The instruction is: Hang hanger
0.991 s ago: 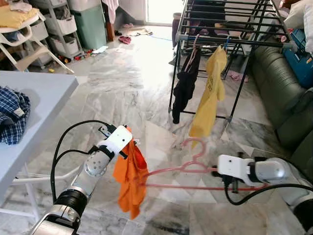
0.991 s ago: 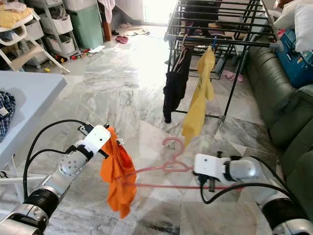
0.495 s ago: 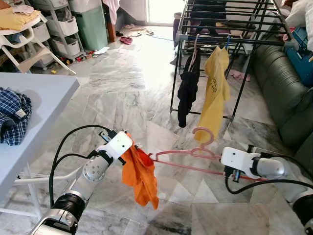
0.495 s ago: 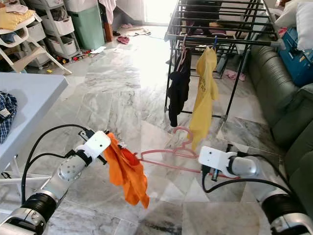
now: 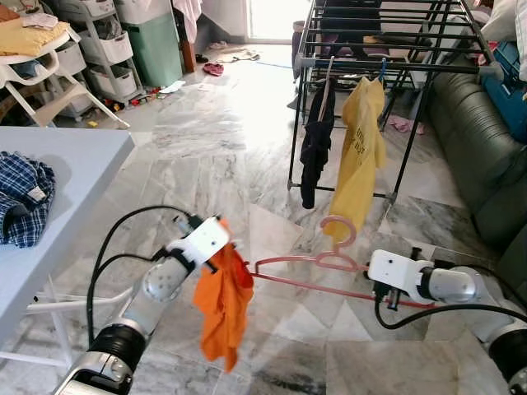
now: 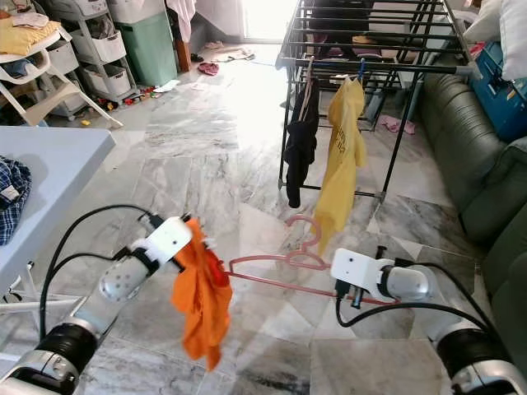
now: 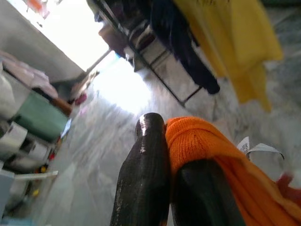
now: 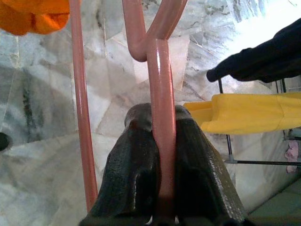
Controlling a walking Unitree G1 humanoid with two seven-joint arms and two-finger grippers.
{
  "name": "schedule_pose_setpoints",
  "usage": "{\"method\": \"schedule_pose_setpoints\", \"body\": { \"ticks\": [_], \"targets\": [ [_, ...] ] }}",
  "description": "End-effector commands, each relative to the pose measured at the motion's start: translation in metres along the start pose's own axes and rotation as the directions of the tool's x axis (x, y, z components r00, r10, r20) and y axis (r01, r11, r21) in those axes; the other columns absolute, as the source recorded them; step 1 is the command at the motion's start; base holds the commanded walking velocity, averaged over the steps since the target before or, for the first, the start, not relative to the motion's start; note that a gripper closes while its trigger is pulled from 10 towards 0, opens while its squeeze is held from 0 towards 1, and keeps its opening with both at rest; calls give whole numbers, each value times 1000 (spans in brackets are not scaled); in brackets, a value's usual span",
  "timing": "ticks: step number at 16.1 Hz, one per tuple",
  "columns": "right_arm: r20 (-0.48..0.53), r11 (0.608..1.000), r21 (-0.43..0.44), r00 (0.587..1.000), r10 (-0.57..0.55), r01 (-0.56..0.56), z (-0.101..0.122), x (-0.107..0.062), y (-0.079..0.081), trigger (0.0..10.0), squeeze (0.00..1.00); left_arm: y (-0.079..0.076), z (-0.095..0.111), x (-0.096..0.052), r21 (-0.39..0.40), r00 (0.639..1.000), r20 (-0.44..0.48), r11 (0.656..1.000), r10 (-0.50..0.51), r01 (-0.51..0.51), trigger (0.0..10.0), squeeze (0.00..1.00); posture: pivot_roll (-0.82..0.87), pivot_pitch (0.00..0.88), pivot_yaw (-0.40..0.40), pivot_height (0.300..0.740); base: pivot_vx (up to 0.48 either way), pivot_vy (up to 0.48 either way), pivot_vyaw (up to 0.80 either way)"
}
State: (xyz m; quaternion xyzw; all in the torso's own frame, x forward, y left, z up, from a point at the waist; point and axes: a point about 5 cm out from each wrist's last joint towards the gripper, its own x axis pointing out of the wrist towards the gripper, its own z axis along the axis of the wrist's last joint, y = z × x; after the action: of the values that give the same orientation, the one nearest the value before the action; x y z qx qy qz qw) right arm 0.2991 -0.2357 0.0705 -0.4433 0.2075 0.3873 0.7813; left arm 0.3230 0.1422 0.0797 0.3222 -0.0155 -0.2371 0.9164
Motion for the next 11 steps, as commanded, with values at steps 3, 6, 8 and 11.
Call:
{"method": "schedule_pose_setpoints", "body": {
  "ticks": [3,6,8,11],
  "targets": [
    [16,1000,2,999,-31,31,6,4,-7,10000,0,0,7,-1,3,999,35,1000,-8,8,10000,0,-66,0,62,740,0,0,0],
    [16,999,4,999,-48,48,9,8,-8,10000,0,-3,11,-4,-2,999,49,1000,-22,22,10000,0,-65,0,63,740,0,0,0],
    [13,999,10,999,-51,51,11,13,-8,10000,0,-3,19,-4,-8,997,72,1000,-26,27,10000,0,-64,0,60,740,0,0,0],
    [28,999,14,999,-37,37,17,19,-7,10000,0,-3,22,-2,-8,997,79,1000,-28,28,10000,0,-62,0,60,740,0,0,0]
  ]
}}
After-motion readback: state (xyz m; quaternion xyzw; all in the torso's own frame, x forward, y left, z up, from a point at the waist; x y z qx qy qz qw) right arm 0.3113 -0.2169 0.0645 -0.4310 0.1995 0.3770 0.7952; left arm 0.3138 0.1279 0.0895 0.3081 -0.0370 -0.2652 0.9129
